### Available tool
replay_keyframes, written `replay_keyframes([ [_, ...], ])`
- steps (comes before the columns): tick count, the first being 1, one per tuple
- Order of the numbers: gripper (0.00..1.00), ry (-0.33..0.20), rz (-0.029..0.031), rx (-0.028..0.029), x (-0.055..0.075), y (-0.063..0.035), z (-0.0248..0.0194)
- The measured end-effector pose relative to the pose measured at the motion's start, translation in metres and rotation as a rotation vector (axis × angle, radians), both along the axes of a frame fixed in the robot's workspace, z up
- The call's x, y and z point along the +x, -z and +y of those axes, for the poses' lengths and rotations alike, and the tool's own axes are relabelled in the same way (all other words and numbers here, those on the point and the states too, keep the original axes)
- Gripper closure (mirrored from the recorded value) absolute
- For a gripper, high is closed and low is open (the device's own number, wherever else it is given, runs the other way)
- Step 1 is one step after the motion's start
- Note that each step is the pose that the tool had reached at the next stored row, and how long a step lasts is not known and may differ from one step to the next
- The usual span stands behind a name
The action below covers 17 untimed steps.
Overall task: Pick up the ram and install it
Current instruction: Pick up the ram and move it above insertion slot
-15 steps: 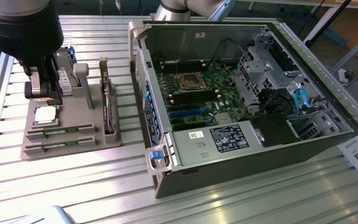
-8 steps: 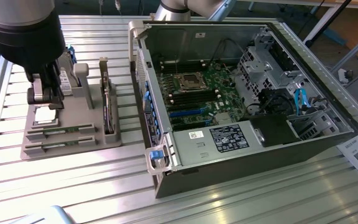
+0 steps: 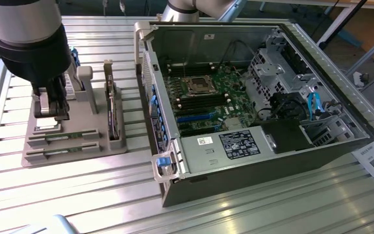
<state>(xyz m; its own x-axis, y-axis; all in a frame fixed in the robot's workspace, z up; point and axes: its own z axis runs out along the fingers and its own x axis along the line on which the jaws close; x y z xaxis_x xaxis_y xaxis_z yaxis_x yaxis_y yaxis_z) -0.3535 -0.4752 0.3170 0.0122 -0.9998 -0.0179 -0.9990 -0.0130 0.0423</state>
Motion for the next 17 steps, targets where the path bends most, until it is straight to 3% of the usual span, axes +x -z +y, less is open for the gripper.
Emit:
replay_keyframes([
  [17, 0.75, -0.003, -0.0001, 0.0087, 0.000, 0.0390, -0.0104],
])
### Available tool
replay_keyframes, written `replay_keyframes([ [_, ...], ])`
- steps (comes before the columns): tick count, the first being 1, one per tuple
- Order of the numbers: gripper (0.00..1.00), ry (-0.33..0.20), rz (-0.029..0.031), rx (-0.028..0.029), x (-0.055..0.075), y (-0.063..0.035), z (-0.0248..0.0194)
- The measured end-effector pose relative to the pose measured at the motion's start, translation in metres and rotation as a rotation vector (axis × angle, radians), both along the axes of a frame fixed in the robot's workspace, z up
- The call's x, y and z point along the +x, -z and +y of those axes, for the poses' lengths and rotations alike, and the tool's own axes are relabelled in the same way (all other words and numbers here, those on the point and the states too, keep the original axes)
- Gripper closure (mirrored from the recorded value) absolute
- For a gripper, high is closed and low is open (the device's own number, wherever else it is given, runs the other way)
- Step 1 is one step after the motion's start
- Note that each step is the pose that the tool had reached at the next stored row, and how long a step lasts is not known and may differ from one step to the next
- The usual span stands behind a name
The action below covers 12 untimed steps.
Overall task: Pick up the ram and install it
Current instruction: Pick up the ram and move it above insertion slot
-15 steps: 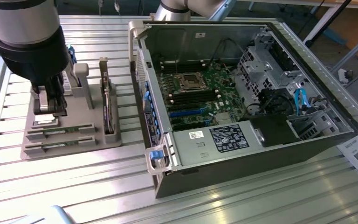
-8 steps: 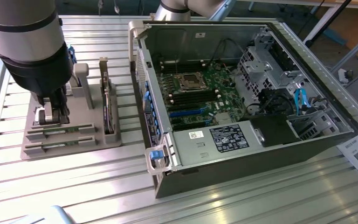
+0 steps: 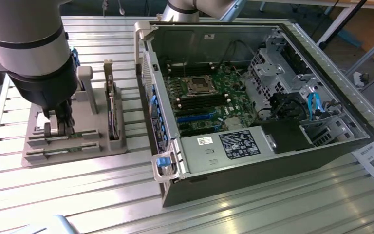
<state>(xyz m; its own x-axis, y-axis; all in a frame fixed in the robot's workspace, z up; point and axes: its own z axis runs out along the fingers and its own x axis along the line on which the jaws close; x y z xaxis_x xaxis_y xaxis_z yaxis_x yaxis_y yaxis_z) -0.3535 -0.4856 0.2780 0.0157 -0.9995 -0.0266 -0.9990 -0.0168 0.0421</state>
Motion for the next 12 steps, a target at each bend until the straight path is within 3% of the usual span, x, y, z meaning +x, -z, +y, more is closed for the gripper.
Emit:
replay_keyframes([
  [12, 0.75, -0.004, 0.0002, 0.0059, 0.000, 0.0198, -0.0053],
])
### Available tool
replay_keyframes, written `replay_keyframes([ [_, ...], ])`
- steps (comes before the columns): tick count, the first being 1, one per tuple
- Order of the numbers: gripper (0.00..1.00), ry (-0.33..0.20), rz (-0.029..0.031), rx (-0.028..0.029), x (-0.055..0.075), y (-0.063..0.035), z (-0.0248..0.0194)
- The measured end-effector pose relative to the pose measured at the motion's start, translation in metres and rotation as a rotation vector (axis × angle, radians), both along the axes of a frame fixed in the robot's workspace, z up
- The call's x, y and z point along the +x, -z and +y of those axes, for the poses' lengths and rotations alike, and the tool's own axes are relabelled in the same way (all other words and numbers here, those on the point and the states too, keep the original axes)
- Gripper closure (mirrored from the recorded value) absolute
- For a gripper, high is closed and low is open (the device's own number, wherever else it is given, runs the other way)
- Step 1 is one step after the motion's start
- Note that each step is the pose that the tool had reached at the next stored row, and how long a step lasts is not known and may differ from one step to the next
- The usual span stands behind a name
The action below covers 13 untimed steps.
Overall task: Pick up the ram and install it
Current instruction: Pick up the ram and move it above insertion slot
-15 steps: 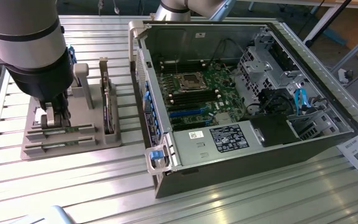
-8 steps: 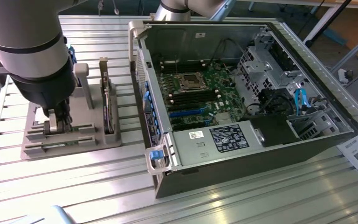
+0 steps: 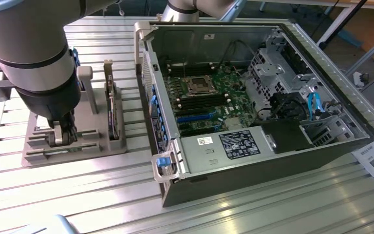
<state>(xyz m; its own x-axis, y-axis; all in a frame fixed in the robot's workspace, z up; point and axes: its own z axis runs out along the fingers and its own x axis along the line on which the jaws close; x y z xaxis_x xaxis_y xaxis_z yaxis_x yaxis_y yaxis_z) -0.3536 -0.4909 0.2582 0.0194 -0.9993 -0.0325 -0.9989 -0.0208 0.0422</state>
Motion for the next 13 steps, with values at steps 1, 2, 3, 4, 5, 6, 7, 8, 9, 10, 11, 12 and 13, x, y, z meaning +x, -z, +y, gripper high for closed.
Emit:
replay_keyframes([
  [1, 0.75, 0.000, 0.0000, 0.0000, 0.0000, 0.0000, 0.0000],
  [2, 0.75, 0.000, 0.0000, 0.0001, 0.0000, 0.0001, 0.0000],
  [3, 0.75, 0.000, 0.0000, 0.0001, 0.0000, 0.0001, 0.0000],
  [4, 0.75, 0.000, -0.0001, 0.0001, 0.0000, 0.0001, 0.0000],
  [5, 0.75, 0.000, -0.0001, 0.0002, 0.0000, 0.0002, 0.0000],
  [6, 0.75, 0.000, -0.0003, 0.0004, -0.0002, 0.0004, 0.0000],
  [7, 0.75, 0.000, -0.0003, 0.0003, -0.0005, 0.0004, -0.0001],
  [8, 0.75, 0.000, -0.0001, 0.0002, -0.0010, 0.0003, 0.0000],
  [9, 0.75, 0.000, -0.0001, 0.0002, -0.0017, 0.0003, 0.0000],
  [10, 0.75, 0.000, -0.0001, 0.0002, -0.0019, 0.0004, 0.0000],
  [11, 0.75, 0.000, -0.0002, 0.0002, -0.0019, 0.0004, 0.0000],
  [12, 0.75, 0.000, -0.0001, 0.0002, -0.0020, 0.0004, 0.0000],
  [13, 0.75, 0.000, -0.0001, 0.0001, -0.0020, 0.0003, 0.0000],
])
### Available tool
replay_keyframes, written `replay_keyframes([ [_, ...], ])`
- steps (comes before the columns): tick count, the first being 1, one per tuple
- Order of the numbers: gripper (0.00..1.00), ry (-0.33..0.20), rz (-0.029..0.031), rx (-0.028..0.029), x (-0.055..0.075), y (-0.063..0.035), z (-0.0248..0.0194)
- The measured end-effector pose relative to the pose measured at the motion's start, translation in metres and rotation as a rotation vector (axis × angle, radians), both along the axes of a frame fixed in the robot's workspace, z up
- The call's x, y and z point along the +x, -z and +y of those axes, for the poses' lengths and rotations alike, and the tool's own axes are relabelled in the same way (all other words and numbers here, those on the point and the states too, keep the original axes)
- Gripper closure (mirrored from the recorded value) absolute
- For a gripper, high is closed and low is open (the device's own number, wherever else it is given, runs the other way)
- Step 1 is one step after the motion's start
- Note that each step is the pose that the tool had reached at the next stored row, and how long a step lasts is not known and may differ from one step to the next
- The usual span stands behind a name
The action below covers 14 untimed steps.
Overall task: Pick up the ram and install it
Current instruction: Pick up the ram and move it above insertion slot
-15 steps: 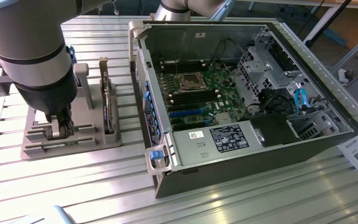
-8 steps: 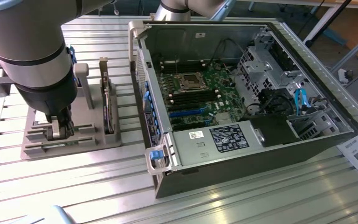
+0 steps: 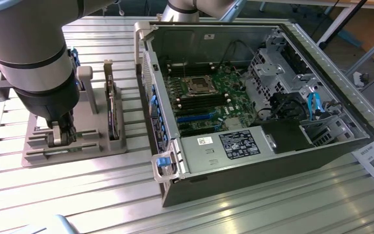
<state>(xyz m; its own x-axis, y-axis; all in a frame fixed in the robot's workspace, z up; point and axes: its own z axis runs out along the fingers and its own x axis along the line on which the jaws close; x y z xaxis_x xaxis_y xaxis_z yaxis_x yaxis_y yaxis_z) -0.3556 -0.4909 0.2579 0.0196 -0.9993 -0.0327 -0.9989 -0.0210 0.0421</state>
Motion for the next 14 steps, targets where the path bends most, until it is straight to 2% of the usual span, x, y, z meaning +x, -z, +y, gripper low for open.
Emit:
replay_keyframes([
  [3, 0.75, 0.000, -0.0001, 0.0000, 0.0000, 0.0000, 0.0000],
  [7, 0.75, 0.000, -0.0050, -0.0078, -0.0001, 0.0002, 0.0000],
  [11, 0.75, 0.000, -0.0110, -0.0131, 0.0000, 0.0004, 0.0000],
  [14, 0.75, 0.000, -0.0128, -0.0134, 0.0000, 0.0004, 0.0000],
])
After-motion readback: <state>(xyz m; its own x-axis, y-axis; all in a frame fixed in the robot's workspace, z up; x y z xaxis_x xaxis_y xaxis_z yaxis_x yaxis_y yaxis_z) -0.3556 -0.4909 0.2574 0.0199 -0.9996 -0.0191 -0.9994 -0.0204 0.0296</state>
